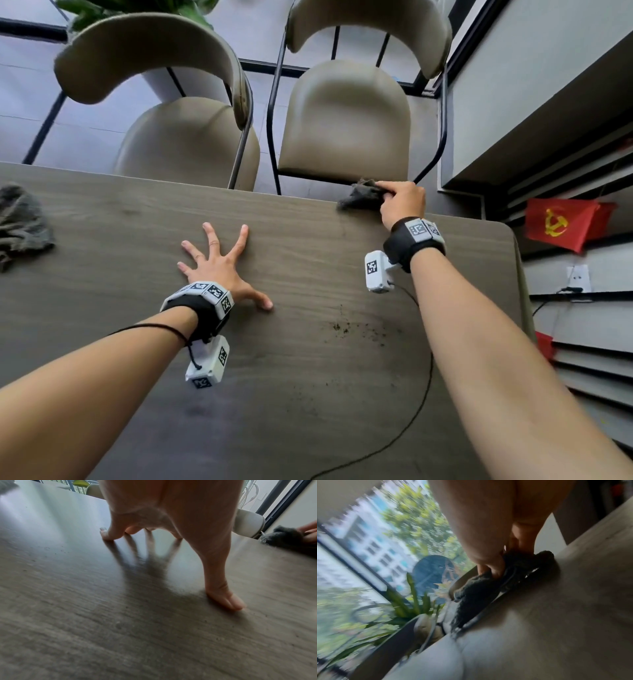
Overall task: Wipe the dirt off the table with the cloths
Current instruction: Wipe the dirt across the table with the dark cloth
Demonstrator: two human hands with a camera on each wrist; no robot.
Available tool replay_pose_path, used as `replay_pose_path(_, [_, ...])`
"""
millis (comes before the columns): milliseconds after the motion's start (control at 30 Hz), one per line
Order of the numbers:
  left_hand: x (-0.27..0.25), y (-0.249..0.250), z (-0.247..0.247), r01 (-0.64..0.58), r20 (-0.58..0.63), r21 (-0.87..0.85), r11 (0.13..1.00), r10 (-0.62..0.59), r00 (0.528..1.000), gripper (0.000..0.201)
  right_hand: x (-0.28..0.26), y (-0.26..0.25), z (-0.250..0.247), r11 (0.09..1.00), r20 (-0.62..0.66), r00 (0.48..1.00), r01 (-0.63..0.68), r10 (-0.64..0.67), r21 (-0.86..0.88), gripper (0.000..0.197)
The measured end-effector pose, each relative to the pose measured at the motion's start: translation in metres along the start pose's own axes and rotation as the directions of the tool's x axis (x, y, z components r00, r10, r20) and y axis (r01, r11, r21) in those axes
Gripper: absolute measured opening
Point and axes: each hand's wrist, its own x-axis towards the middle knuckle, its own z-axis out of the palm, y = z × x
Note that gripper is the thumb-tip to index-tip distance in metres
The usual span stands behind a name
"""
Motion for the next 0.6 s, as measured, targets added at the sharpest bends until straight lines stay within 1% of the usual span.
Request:
replay_pose_path(33, [-0.001, 0.001, 0.0, 0.0, 0.0, 0.004, 1.0, 0.0, 1.0, 0.164, -0.016, -0.001, -0.004, 0.998, -0.035, 0.997, 0.065, -0.064, 0.021, 0.039])
replay_pose_path(100, [-0.002, 0.002, -0.001, -0.003, -0.01, 0.014, 1.0, 0.003, 1.0, 0.164, -0.066, 0.002, -0.009, 0.976, -0.094, 0.976, 0.204, -0.197, 0.073, 0.039])
replay_pose_path(167, [-0.004, 0.001, -0.002, -0.007, -0.015, 0.023, 1.0, 0.007, 1.0, 0.163, -0.126, 0.007, -0.013, 0.954, -0.137, 0.957, 0.274, -0.257, 0.122, 0.038])
replay_pose_path(233, [-0.004, 0.0, -0.002, -0.016, -0.018, 0.032, 0.999, 0.016, 1.0, 0.163, -0.193, 0.014, -0.01, 0.947, -0.152, 0.952, 0.288, -0.266, 0.145, 0.039])
replay_pose_path(267, [-0.004, 0.0, -0.002, -0.019, -0.02, 0.031, 0.999, 0.02, 1.0, 0.163, -0.227, 0.016, -0.006, 0.946, -0.135, 0.955, 0.285, -0.265, 0.154, 0.04])
replay_pose_path(333, [-0.004, -0.001, -0.003, -0.024, -0.019, 0.025, 0.999, 0.024, 1.0, 0.163, -0.291, 0.023, 0.007, 0.948, -0.074, 0.96, 0.279, -0.27, 0.156, 0.043])
replay_pose_path(400, [-0.005, -0.001, -0.003, -0.027, -0.013, 0.019, 0.999, 0.027, 1.0, 0.163, -0.341, 0.034, 0.023, 0.96, -0.01, 0.965, 0.26, -0.26, 0.104, 0.051])
replay_pose_path(467, [-0.005, -0.001, -0.003, -0.027, -0.012, 0.01, 1.0, 0.027, 1.0, 0.164, -0.368, 0.047, 0.037, 0.975, 0.055, 0.973, 0.222, -0.222, 0.013, 0.057])
replay_pose_path(500, [-0.005, -0.001, -0.002, -0.028, -0.013, 0.008, 1.0, 0.028, 1.0, 0.164, -0.373, 0.053, 0.041, 0.978, 0.081, 0.976, 0.204, -0.201, -0.031, 0.058])
replay_pose_path(600, [-0.005, -0.002, -0.002, -0.034, -0.017, 0.005, 0.999, 0.034, 0.999, 0.163, -0.365, 0.058, 0.05, 0.981, 0.114, 0.98, 0.172, -0.161, -0.09, 0.062])
